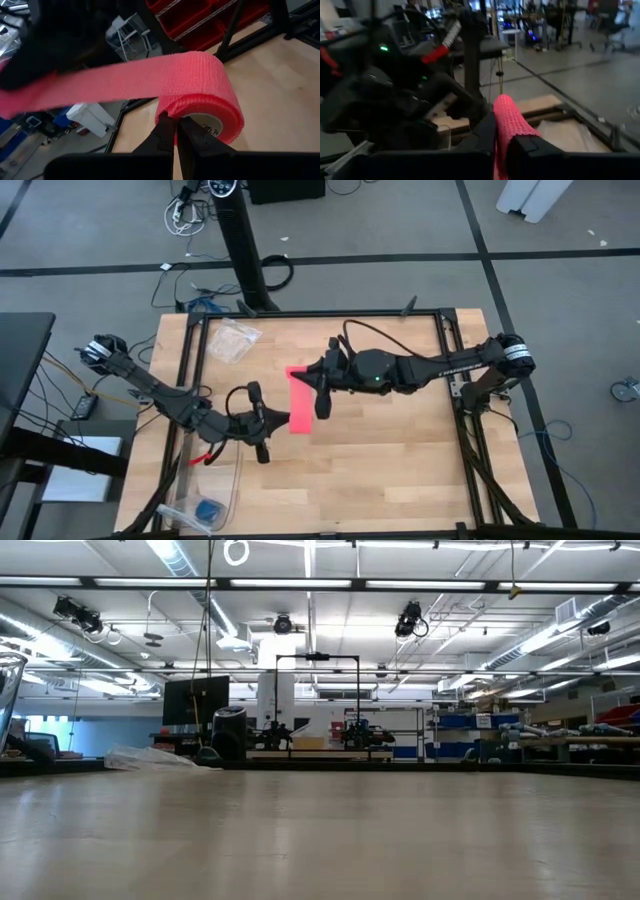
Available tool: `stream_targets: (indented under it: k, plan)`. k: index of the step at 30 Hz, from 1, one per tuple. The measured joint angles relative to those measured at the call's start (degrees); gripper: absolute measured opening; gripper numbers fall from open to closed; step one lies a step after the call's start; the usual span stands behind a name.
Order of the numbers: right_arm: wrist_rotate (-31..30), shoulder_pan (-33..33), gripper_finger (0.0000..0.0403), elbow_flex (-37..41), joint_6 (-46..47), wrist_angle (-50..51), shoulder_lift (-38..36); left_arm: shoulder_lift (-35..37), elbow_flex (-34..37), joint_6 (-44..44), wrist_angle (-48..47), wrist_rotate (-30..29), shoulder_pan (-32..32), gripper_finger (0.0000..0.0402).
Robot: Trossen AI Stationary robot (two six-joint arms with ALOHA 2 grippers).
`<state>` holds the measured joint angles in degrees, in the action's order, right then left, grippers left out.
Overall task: Roll bandage
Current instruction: Roll the pink bandage
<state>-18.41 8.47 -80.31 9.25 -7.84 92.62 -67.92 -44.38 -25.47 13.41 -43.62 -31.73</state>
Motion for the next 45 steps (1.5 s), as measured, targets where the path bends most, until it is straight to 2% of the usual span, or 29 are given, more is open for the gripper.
stream_targets:
  k: [5, 11, 16, 20, 23, 27, 29, 32, 35, 40, 43, 45]
  plan:
    - [-2.8, -0.3, 0.0078, 0.0, 3.4, 1.4, 0.0, 0.0, -1.0, 0.1, 0.1, -0.1, -1.5, 0.0008]
    - [-2.9, -0.6, 0.0155, 0.0, 10.2, 1.8, 0.0, 0.0, -1.0, 0.3, 0.0, 0.0, -2.0, 0.0008]
    - [-0.3, -1.8, 0.0199, 0.0, 16.6, 1.8, 0.0, 0.0, -1.0, 0.4, -0.1, 0.3, -2.1, 0.0008]
    - [3.6, -2.8, 0.0213, 0.0, 14.5, 2.0, 0.0, 0.0, -1.0, 0.6, 0.0, 0.2, -2.2, 0.0008]
    - [6.8, -3.1, 0.0214, 0.1, 6.9, 4.2, -0.9, 0.0, -1.0, 1.5, 0.8, 0.2, -2.5, 0.0008]
    - [6.9, -2.3, 0.0214, 0.1, -0.3, 13.4, -5.5, 0.0, -2.0, 4.7, 1.0, 0.5, -2.6, 0.0008]
    - [6.9, -0.8, 0.0214, 0.6, -0.9, 17.4, -7.1, 0.0, -2.9, 6.0, 1.0, 0.9, -2.7, 0.0008]
    - [6.6, 2.7, 0.0215, 5.1, -0.3, 18.0, -8.2, 0.0, -4.8, 8.0, 0.5, 1.4, -2.8, 0.0008]
    - [3.3, 6.6, 0.0214, 11.4, 1.1, 13.3, -8.7, 0.0, -6.3, 9.1, 0.4, 2.4, -3.0, 0.0008]
    - [2.5, 12.5, 0.0215, 22.3, -0.1, -11.0, -7.3, 0.0, -8.2, 9.5, 0.1, 3.2, -3.2, 0.0008]
    - [1.6, 14.9, 0.0217, 25.6, -3.0, -22.7, -5.3, 0.0, -8.5, 9.5, 0.1, 3.6, -3.2, 0.0008]
    - [0.3, 15.5, 0.0217, 25.7, -4.1, -25.4, -3.9, 0.0, -8.5, 9.5, 0.6, 3.5, -3.2, 0.0008]
